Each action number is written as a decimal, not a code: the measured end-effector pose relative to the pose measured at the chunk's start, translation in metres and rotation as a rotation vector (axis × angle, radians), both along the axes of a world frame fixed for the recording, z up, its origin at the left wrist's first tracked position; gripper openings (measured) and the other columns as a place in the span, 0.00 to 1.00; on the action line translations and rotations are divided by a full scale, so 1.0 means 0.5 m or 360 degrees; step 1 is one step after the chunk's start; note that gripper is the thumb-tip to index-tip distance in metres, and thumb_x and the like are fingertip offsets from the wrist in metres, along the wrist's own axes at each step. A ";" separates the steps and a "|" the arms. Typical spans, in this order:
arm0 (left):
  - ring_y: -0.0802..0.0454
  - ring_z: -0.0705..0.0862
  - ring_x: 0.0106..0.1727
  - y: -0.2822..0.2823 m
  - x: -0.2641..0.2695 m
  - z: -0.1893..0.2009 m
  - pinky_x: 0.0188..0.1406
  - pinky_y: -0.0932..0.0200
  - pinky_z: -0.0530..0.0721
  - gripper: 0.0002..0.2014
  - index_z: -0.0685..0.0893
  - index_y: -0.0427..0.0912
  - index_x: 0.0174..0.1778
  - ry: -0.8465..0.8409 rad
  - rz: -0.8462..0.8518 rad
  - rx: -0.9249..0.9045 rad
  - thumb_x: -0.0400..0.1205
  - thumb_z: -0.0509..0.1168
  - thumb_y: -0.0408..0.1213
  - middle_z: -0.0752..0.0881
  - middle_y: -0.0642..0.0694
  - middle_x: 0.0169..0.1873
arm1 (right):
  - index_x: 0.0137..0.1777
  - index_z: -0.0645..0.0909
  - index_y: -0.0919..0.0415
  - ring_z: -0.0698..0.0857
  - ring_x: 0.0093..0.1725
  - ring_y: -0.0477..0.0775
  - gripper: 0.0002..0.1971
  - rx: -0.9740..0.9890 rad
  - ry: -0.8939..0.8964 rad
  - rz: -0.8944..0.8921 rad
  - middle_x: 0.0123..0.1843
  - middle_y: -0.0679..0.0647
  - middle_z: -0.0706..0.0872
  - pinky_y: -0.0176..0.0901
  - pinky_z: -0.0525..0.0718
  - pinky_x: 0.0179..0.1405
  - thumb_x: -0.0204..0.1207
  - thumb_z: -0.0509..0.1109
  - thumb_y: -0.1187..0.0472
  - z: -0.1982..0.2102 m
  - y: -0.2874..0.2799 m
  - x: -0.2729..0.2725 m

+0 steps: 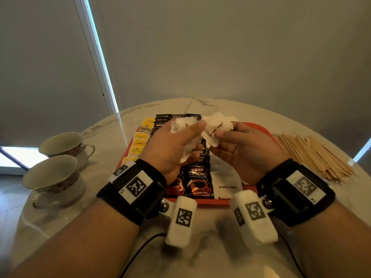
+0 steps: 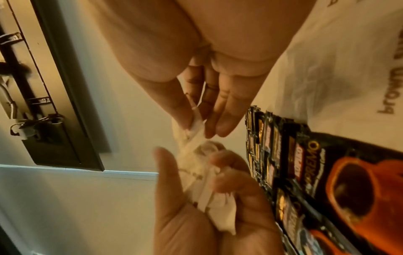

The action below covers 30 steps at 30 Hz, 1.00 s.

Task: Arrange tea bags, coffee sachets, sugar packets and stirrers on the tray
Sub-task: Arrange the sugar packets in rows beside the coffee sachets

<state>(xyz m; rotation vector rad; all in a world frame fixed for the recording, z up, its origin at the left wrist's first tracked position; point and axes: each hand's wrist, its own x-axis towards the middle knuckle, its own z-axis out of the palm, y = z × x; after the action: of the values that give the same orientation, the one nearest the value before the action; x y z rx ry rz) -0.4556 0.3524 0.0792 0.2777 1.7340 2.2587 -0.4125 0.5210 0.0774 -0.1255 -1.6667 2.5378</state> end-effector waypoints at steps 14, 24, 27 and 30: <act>0.45 0.94 0.43 -0.003 -0.007 -0.010 0.31 0.59 0.90 0.18 0.85 0.37 0.62 -0.0002 0.0020 0.0004 0.77 0.77 0.22 0.94 0.36 0.49 | 0.44 0.87 0.63 0.86 0.34 0.49 0.08 0.0683 -0.0056 -0.0273 0.34 0.53 0.90 0.42 0.88 0.38 0.73 0.81 0.60 -0.003 0.013 0.001; 0.44 0.95 0.46 -0.001 -0.005 -0.012 0.35 0.57 0.91 0.22 0.85 0.36 0.67 0.0007 -0.0067 -0.0082 0.77 0.78 0.23 0.94 0.36 0.50 | 0.49 0.90 0.45 0.89 0.42 0.40 0.05 0.1470 0.0033 -0.0319 0.43 0.41 0.93 0.38 0.86 0.41 0.76 0.79 0.57 0.042 0.021 0.011; 0.44 0.95 0.43 0.001 -0.003 -0.010 0.33 0.57 0.91 0.20 0.84 0.37 0.64 -0.0028 -0.0059 -0.0082 0.77 0.77 0.22 0.94 0.36 0.49 | 0.47 0.90 0.47 0.91 0.47 0.48 0.05 0.1487 -0.0155 -0.0323 0.43 0.45 0.93 0.41 0.90 0.42 0.78 0.78 0.60 0.041 0.034 0.026; 0.46 0.94 0.41 0.001 -0.005 -0.009 0.32 0.57 0.90 0.20 0.84 0.36 0.63 -0.0060 -0.0030 -0.0030 0.77 0.77 0.22 0.92 0.38 0.45 | 0.48 0.91 0.50 0.91 0.48 0.52 0.04 0.1464 -0.0394 -0.0345 0.46 0.51 0.93 0.50 0.92 0.48 0.79 0.77 0.61 0.034 0.066 0.059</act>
<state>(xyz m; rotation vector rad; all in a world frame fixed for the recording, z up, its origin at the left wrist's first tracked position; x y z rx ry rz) -0.4579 0.3528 0.0748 0.2452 1.7253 2.2188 -0.3829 0.5542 0.0945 -0.5067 -2.5464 1.4442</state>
